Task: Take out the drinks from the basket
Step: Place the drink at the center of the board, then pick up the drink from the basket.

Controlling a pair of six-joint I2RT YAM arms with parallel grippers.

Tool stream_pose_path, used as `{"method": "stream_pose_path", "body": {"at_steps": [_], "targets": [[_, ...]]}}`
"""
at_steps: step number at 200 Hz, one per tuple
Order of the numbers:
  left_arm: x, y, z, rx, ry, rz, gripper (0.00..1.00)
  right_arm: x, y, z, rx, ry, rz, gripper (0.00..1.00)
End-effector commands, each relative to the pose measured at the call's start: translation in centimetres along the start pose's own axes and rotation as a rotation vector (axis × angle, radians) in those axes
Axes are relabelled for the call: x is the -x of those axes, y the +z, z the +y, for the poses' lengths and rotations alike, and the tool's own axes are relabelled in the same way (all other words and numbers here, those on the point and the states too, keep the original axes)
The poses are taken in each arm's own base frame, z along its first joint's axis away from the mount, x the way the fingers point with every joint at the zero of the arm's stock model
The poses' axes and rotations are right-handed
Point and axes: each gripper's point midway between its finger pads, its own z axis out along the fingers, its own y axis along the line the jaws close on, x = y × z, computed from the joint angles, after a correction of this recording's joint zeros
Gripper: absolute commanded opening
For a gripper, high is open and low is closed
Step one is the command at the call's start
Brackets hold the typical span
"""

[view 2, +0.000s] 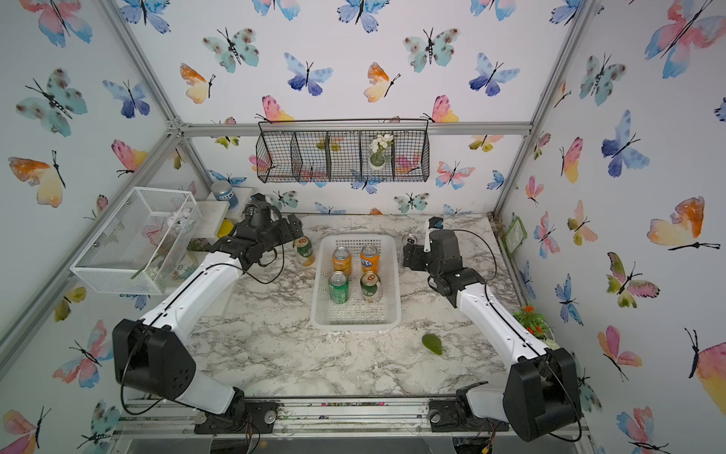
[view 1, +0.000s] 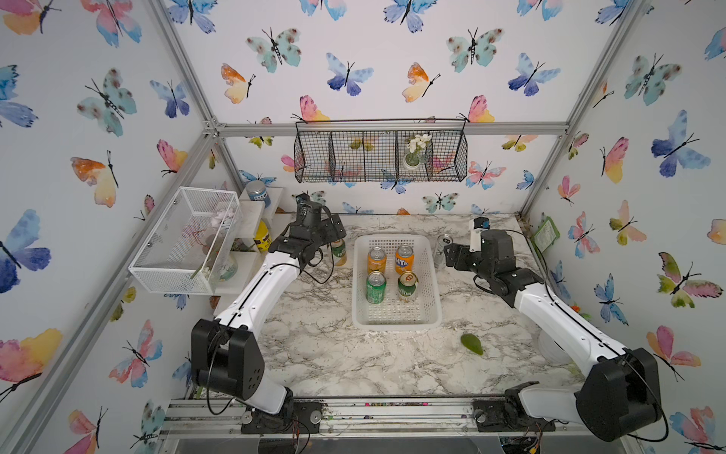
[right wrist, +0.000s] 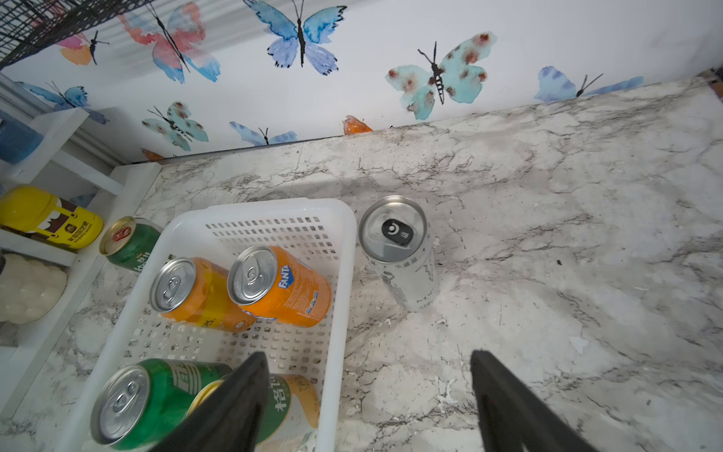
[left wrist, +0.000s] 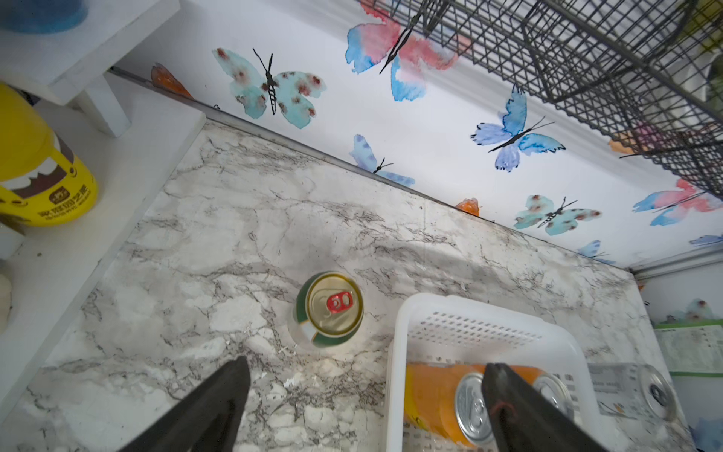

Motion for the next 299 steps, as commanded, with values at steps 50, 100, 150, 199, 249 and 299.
{"method": "stream_pose_path", "body": {"at_steps": [50, 100, 150, 199, 249, 299], "targets": [[-4.3, -4.0, -0.3, -0.154, -0.027, 0.072, 0.99, -4.5, 1.3, 7.5, 0.173, -0.14, 0.155, 0.83], [-6.9, -4.9, 1.2, -0.141, 0.011, 0.097, 0.99, -7.7, 2.2, 9.3, 0.195, -0.202, 0.218, 0.83], [-7.6, -4.7, 1.5, -0.132, 0.028, 0.126, 0.99, -8.9, 3.6, 9.9, 0.199, -0.214, 0.233, 0.83], [-7.8, -4.4, 1.4, -0.133, 0.034, 0.138, 0.99, -9.5, 4.7, 10.0, 0.153, -0.249, 0.239, 0.83], [-7.9, -4.3, 1.4, -0.137, 0.033, 0.143, 0.99, -9.9, 5.1, 10.8, 0.187, -0.259, 0.237, 0.83], [-8.1, -4.1, 1.4, -0.139, 0.031, 0.152, 0.99, -10.5, 6.0, 10.4, 0.152, -0.269, 0.259, 0.83]]}}
